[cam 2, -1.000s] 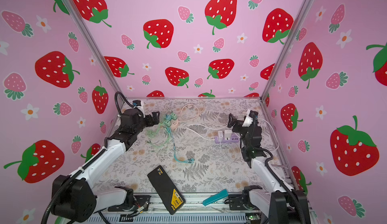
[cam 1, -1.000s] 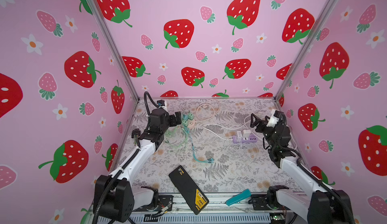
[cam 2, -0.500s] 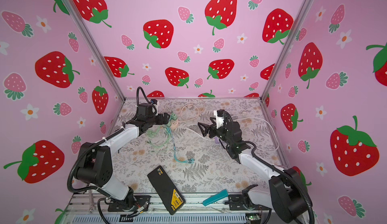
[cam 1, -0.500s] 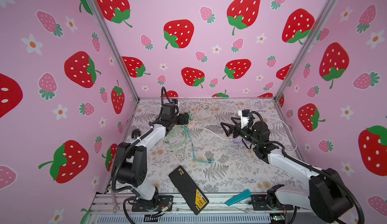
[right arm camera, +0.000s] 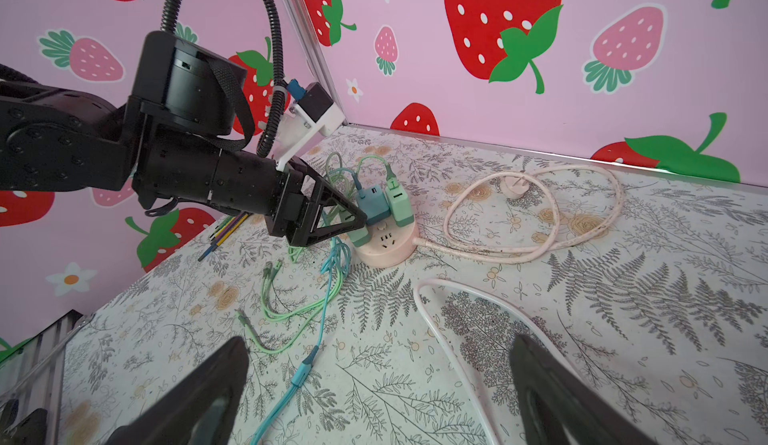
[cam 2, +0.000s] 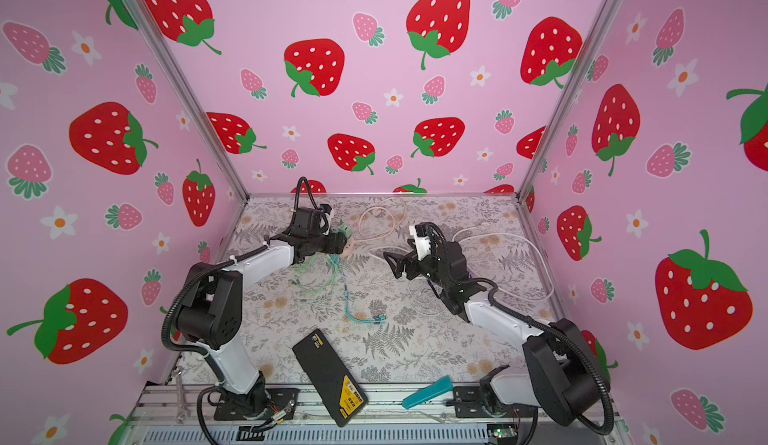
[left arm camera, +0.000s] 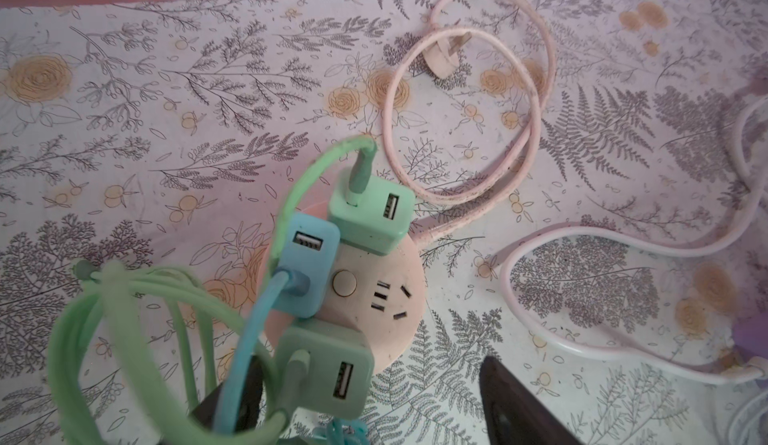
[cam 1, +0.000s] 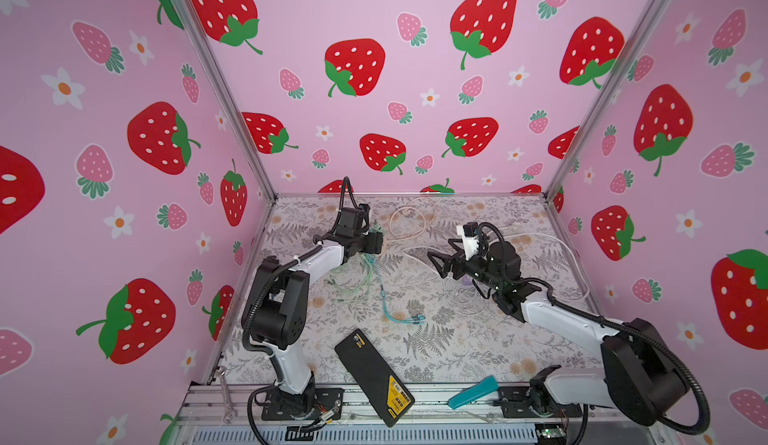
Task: Pull the plug off the socket
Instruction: 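Move the left gripper over the pink power strip while the right reaches in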
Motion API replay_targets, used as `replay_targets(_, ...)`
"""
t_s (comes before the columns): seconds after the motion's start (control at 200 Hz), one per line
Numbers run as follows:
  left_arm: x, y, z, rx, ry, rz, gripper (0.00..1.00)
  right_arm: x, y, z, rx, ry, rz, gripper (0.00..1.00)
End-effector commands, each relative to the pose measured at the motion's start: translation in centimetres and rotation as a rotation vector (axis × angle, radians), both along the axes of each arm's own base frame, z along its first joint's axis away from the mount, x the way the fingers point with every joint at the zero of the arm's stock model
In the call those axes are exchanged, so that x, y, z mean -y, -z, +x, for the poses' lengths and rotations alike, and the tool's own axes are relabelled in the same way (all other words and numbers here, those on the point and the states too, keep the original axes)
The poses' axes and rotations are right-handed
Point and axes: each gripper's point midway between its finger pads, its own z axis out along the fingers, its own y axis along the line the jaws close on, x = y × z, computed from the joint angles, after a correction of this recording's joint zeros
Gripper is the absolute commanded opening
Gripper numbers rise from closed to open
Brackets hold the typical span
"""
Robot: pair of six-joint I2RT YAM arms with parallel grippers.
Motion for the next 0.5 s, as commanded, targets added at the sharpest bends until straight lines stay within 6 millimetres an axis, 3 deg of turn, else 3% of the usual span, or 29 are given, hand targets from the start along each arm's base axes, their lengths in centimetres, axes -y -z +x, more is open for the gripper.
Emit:
replay_targets(0.0,0.1,-1.1,0.4,0.013,0.014,0.026,0.8,-0.6,-0.5,-0.1,0.021,-0.017,-0.007,1.0)
replay_targets(0.185,-0.2,-1.0,0.1,-0.005,0.021,0.06,0.69,-0.6,-0.3,-0.1,0.017,-0.017,-0.017,1.0)
replay_targets(0.495,-1.1,0.2,0.5,-0.041,0.02,0.135,0.65,-0.6,0.5,0.0,0.001,-0.016,-0.035,1.0)
